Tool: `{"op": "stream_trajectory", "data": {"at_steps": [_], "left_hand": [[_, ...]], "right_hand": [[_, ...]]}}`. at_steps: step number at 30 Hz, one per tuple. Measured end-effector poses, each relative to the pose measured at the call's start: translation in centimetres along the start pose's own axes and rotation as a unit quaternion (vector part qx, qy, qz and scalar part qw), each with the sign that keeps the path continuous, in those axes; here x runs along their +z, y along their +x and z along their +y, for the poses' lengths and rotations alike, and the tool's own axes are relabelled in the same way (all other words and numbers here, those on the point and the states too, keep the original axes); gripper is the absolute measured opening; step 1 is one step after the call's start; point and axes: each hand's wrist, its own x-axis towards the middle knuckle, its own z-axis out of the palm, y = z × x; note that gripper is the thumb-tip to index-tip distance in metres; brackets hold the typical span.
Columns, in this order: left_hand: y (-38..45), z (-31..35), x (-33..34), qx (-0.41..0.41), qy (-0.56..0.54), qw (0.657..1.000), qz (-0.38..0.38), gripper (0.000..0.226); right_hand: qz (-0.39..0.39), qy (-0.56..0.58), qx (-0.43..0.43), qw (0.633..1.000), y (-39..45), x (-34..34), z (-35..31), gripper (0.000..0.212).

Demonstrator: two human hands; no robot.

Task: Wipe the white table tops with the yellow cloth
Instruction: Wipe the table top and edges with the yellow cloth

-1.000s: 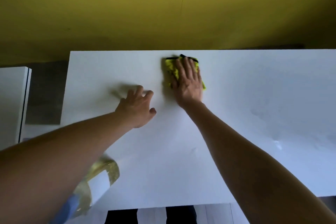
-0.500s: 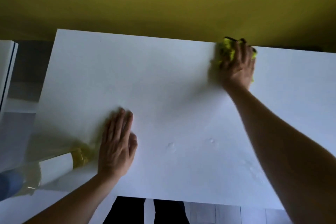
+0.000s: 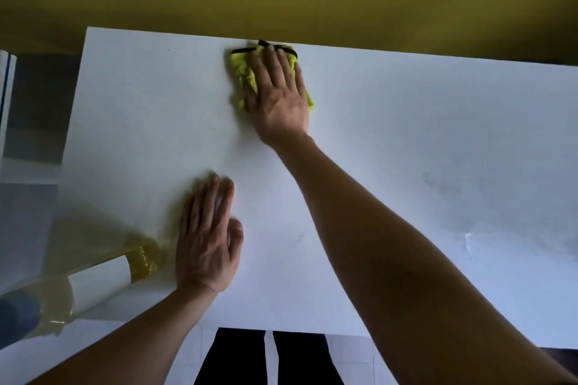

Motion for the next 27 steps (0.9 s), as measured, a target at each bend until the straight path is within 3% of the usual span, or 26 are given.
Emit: {"op": "stream_trajectory", "data": {"at_steps": [3,9,11,14,17,22,25,27], "left_hand": [[0.0,0.0,0.0,0.0,-0.002,1.0,0.004,0.064],[0.0,-0.2,0.1,-0.004,0.009,1.0,-0.003,0.066],[0.0,-0.2,0.2,-0.005,0.012,1.0,0.003,0.066],[-0.1,-0.2,0.2,0.001,0.013,1.0,0.01,0.066],[-0.1,-0.3,0.3,0.004,0.007,1.0,0.013,0.065],[-0.2,-0.5,0.2,0.016,0.003,1.0,0.024,0.064],[-0.2,-0.6,0.3,0.024,0.0,0.999,0.034,0.064],[-0.3,-0.6,0.4,0.021,-0.007,0.999,0.035,0.064]], "right_hand": [[0.033,0.003,0.004,0.999,-1.5,-0.9,4.5,0.062],[0.085,-0.043,0.211,0.973,-9.2,-7.6,19.5,0.063],[0.092,-0.035,0.285,0.953,-10.5,-8.9,21.4,0.063],[0.115,-0.026,0.362,0.925,-9.7,-8.0,18.8,0.066],[0.119,-0.018,0.249,0.961,-9.3,-4.8,11.3,0.065],[0.044,0.025,0.05,0.997,-10.9,-0.1,-3.3,0.062],[0.058,0.019,0.016,0.998,-11.5,0.0,-1.8,0.057],[0.073,0.005,0.054,0.996,-12.7,-0.9,1.9,0.062]]}}
